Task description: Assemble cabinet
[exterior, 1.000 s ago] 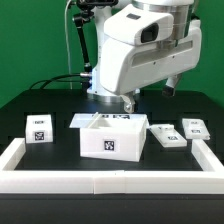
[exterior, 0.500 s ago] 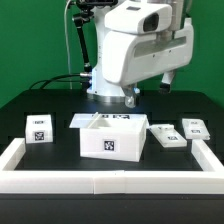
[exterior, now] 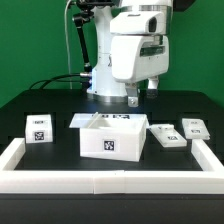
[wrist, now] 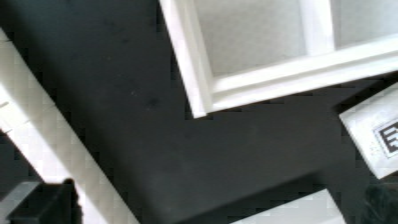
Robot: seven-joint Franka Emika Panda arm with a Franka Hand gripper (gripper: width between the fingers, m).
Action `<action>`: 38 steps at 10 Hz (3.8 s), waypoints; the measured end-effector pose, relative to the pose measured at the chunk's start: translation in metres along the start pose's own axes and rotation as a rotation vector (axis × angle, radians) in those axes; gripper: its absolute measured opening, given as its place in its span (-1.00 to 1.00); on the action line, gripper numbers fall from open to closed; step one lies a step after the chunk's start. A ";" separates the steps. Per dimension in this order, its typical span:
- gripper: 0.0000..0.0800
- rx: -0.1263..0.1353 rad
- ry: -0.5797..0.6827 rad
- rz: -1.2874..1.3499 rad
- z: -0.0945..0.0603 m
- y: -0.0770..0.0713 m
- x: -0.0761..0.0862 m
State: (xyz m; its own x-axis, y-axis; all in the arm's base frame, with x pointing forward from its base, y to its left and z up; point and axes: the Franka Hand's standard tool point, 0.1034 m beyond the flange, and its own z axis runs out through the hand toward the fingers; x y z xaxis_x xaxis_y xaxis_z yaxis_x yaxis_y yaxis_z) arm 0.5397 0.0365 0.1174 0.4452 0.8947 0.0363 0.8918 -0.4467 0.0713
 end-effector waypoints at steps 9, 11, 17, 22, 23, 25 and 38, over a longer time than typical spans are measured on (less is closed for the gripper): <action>1.00 0.081 -0.036 -0.278 0.020 -0.051 -0.038; 1.00 0.082 -0.037 -0.278 0.020 -0.051 -0.039; 1.00 0.062 -0.010 -0.283 0.050 -0.102 -0.058; 1.00 0.103 -0.016 -0.256 0.078 -0.118 -0.064; 1.00 0.110 -0.016 -0.254 0.084 -0.119 -0.064; 0.97 0.111 -0.015 -0.245 0.087 -0.115 -0.065; -0.91 0.108 -0.014 -0.242 0.087 -0.114 -0.065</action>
Offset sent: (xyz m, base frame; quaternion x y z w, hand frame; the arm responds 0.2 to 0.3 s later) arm -0.0567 0.0134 -0.0074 0.0488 0.0282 -0.1776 0.9825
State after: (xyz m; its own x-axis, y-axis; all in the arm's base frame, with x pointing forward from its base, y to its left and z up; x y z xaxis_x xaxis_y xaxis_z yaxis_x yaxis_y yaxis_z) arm 0.4161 0.0294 0.0205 0.2181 0.9758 0.0170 0.9756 -0.2175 -0.0310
